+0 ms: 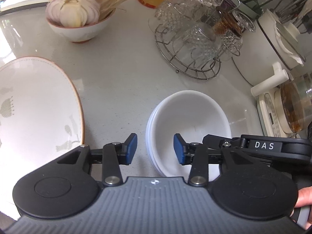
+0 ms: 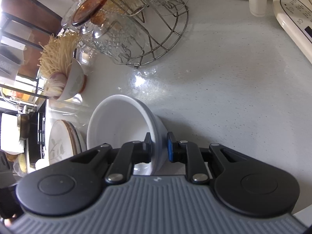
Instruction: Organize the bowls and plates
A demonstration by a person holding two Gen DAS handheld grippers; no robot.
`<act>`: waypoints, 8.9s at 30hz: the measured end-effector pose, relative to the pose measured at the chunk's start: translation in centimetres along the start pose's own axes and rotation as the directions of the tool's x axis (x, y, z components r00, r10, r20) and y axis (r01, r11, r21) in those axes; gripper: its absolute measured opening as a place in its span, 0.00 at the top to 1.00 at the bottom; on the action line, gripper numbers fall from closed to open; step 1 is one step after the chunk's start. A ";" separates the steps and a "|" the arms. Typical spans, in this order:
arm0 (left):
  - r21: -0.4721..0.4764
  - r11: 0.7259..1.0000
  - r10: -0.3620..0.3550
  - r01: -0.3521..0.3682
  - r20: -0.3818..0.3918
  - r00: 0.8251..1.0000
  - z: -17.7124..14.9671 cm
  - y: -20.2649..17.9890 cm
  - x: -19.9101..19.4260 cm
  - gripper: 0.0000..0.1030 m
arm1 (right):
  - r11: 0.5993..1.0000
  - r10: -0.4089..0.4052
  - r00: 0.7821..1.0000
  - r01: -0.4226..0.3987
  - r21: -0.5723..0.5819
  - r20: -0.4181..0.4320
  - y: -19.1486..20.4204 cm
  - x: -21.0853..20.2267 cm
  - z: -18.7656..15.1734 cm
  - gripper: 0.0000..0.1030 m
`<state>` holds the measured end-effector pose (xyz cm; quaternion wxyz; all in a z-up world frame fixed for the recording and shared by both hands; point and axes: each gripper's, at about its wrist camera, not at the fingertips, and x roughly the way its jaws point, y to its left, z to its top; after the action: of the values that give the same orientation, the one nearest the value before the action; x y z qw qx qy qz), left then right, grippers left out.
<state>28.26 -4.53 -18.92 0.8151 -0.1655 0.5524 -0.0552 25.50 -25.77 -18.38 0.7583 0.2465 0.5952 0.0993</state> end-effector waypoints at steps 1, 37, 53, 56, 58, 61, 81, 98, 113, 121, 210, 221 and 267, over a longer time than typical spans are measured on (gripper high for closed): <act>0.007 1.000 0.003 -0.003 -0.006 1.000 0.0 -0.1 0.2 0.57 | 1.000 0.000 1.000 0.000 0.003 0.001 -0.1 0.0 -0.1 0.82; 0.137 0.984 -0.114 0.114 -0.004 0.993 0.4 -1.7 -4.0 0.83 | 1.000 -0.016 0.978 0.017 -0.001 0.208 2.6 -7.3 -3.3 0.82; 0.180 0.972 -0.166 0.154 0.056 0.985 2.2 0.5 -9.8 0.82 | 0.999 0.015 0.950 -0.001 -0.046 0.313 7.7 -9.6 -4.2 0.82; 0.178 0.972 -0.170 0.156 0.063 0.983 2.6 1.7 -10.8 0.82 | 0.998 0.024 0.947 -0.006 -0.059 0.321 9.0 -9.4 -4.4 0.82; 0.183 0.971 -0.167 0.153 0.067 0.984 2.8 2.4 -11.3 0.82 | 0.997 0.030 0.945 -0.006 -0.076 0.326 9.8 -9.2 -4.5 0.82; 0.182 0.972 -0.162 0.146 0.075 0.984 3.1 3.6 -11.8 0.82 | 0.996 0.039 0.945 -0.009 -0.093 0.325 11.0 -8.5 -4.5 0.82; -0.049 0.994 -0.089 0.094 0.101 0.991 1.7 15.2 -12.1 0.82 | 0.972 0.065 0.984 -0.024 -0.234 0.168 18.4 -0.2 -5.3 0.82; -0.079 0.997 -0.024 0.026 0.034 0.999 0.1 19.3 -10.0 0.82 | 0.960 0.001 1.000 0.007 -0.280 0.030 20.2 5.2 -6.8 0.82; -0.053 0.999 0.003 -0.003 0.013 1.000 0.2 20.2 -8.3 0.82 | 0.955 -0.053 0.999 0.051 -0.291 -0.001 20.6 7.8 -7.3 0.82; -0.040 0.999 -0.010 0.011 0.020 1.000 0.7 19.9 -8.8 0.68 | 0.951 -0.062 0.996 0.079 -0.299 0.069 21.3 6.7 -6.9 0.80; 0.077 0.976 0.138 -0.203 0.501 0.854 -32.7 4.4 -35.0 0.25 | 0.879 0.188 0.822 0.103 -0.466 0.538 12.8 -20.1 -32.7 0.63; 0.048 0.976 0.156 -0.212 0.523 0.838 -33.2 3.9 -35.5 0.19 | 0.858 0.193 0.830 0.115 -0.500 0.523 12.6 -20.5 -32.4 0.63; 0.006 0.958 0.240 -0.285 0.523 0.818 -33.2 3.2 -35.2 0.02 | 0.854 0.172 0.822 0.149 -0.498 0.542 12.7 -20.5 -32.0 0.08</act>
<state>-16.07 1.18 -0.06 0.9391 -0.0619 0.3281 0.0808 -8.71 -15.77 -0.04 0.9376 0.0545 0.2908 0.1829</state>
